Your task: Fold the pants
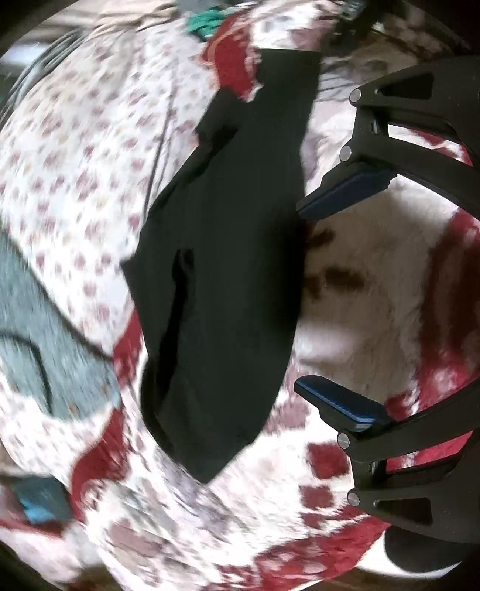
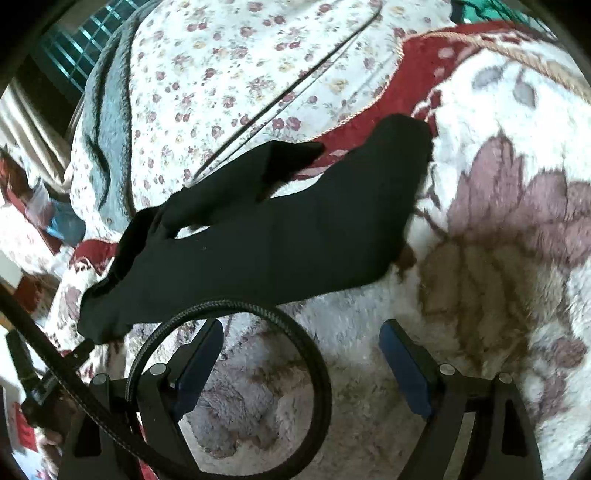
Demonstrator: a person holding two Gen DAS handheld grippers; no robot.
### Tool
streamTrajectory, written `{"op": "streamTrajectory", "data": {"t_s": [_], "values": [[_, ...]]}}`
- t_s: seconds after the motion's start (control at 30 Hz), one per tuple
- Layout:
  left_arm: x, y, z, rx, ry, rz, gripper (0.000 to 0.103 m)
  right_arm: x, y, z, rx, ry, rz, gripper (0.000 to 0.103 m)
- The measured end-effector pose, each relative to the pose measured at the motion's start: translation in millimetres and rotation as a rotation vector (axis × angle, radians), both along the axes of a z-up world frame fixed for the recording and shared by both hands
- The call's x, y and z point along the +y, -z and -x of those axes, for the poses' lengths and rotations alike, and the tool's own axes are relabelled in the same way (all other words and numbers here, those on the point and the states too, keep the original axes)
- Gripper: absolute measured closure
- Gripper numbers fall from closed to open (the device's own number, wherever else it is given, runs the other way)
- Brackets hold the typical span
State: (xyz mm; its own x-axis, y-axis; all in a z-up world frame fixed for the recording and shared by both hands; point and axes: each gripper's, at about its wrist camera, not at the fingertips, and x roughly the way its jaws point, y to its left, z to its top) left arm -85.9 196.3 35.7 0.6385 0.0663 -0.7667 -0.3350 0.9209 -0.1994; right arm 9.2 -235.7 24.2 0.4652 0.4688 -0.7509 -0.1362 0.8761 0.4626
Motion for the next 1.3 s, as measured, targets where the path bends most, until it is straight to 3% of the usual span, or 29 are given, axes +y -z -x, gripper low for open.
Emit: {"op": "streamTrajectory", "data": {"t_s": [0.13,0.37,0.63,0.77,0.8,0.87,0.9,0.97,1.07,1.17,1.3], "values": [[15.5,2.5,-5.4,-0.009,-0.065,0.046,0.016,-4.0,3.5,-5.1,0.01,0.016,-0.051,0.017],[31.6,15.4,-19.7,0.017,-0.1,0.08,0.016,-11.3,10.8,-17.4,0.004,0.031,-0.149,0.016],[32.7,16.5,-30.5,0.011,-0.117,0.068,0.016,-14.0,17.3,-31.5,-0.033,0.05,-0.216,0.015],[37.3,13.5,-39.4,0.001,-0.132,0.111,0.016,-15.3,18.1,-40.1,-0.054,0.06,-0.249,0.017],[39.1,12.2,-42.8,-0.003,-0.138,0.128,0.016,-15.2,18.4,-42.2,-0.059,0.06,-0.252,0.024],[42.2,10.9,-47.6,-0.01,-0.14,0.156,0.017,-13.4,20.3,-49.5,-0.059,0.046,-0.279,0.053],[43.7,9.7,-50.2,-0.016,-0.141,0.165,0.02,-12.4,21.9,-53.3,-0.049,0.036,-0.292,0.07],[42.9,6.5,-54.6,-0.018,-0.13,0.14,0.046,-8.3,24.2,-57.3,-0.04,0.033,-0.281,0.075],[40.8,4.9,-61.9,0.006,-0.08,0.081,0.073,-6.0,16.5,-54.0,-0.072,0.024,-0.26,0.083],[48.0,7.2,-61.5,0.008,-0.07,0.1,0.085,-2.7,3.4,-49.5,-0.109,-0.002,-0.228,0.086],[52.2,7.7,-57.4,-0.002,-0.062,0.137,0.09,3.5,-7.0,-45.1,-0.132,-0.026,-0.182,0.087]]}}
